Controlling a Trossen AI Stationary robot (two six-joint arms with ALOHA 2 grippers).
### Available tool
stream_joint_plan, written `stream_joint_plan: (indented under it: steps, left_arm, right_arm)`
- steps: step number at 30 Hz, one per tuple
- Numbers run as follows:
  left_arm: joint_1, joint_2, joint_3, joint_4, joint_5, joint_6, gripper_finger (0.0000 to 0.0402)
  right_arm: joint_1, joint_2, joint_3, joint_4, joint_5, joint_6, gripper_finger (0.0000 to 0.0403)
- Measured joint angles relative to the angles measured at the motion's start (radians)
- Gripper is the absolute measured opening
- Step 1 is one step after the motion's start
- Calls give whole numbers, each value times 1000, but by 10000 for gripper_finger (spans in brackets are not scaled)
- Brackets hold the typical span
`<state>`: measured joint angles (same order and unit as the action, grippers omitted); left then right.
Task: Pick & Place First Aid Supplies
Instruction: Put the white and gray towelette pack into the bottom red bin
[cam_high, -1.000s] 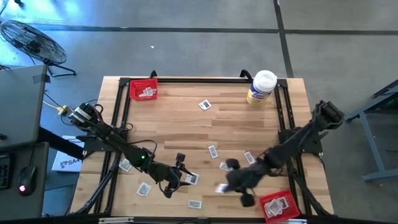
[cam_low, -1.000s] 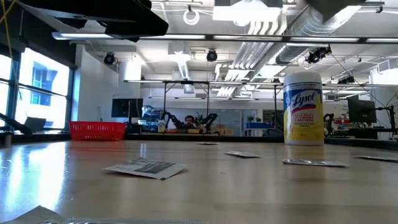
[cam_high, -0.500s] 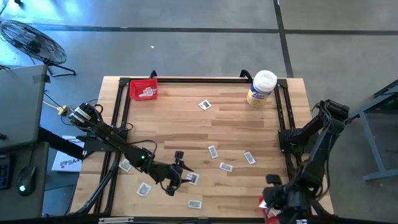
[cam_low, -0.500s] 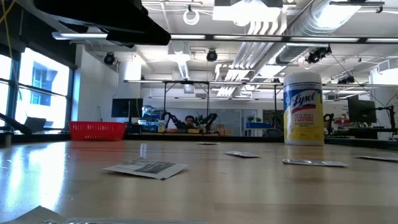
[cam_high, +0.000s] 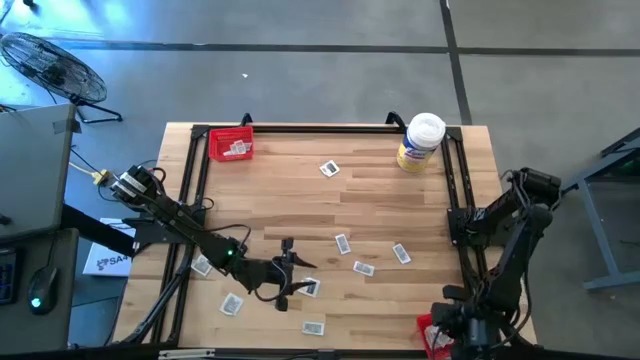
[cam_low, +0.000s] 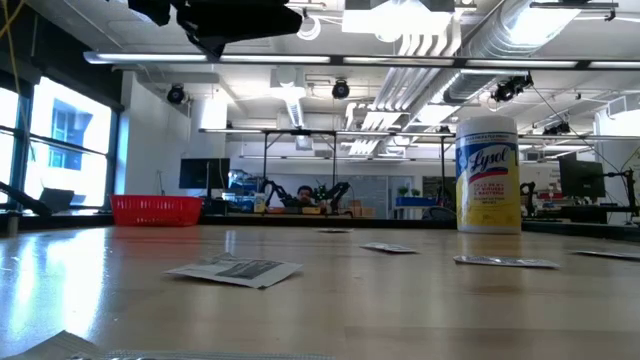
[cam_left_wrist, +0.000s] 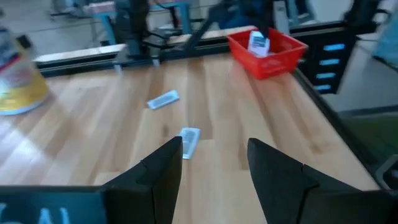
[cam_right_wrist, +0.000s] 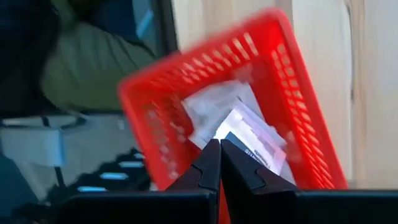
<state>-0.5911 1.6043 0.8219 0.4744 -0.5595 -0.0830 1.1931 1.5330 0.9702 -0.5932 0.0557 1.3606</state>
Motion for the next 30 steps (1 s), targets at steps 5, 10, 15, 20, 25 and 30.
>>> stream_joint_plan:
  steps: [5, 10, 15, 20, 25, 30]
  left_arm:
    - [70, 0, 0, 67, -8, -3, 179]
    - [187, 0, 39, 76, 77, -2, 179]
    - [293, 0, 96, 69, 162, 84, 179]
    - [376, -26, 124, 4, 228, 118, 179]
    - [450, -68, 123, -151, 297, 51, 179]
    - [499, -105, 122, -233, 342, 78, 179]
  right_arm:
    - [-27, -8, -5, -21, -43, -12, 25]
    - [-89, -30, -5, -4, -80, -7, 81]
    - [-134, -85, -4, -5, -163, -30, 131]
    - [-267, -196, -3, -82, -19, -245, 148]
    - [-453, -262, -3, -101, 84, -560, 149]
    - [-645, -242, -3, -25, 92, -873, 150]
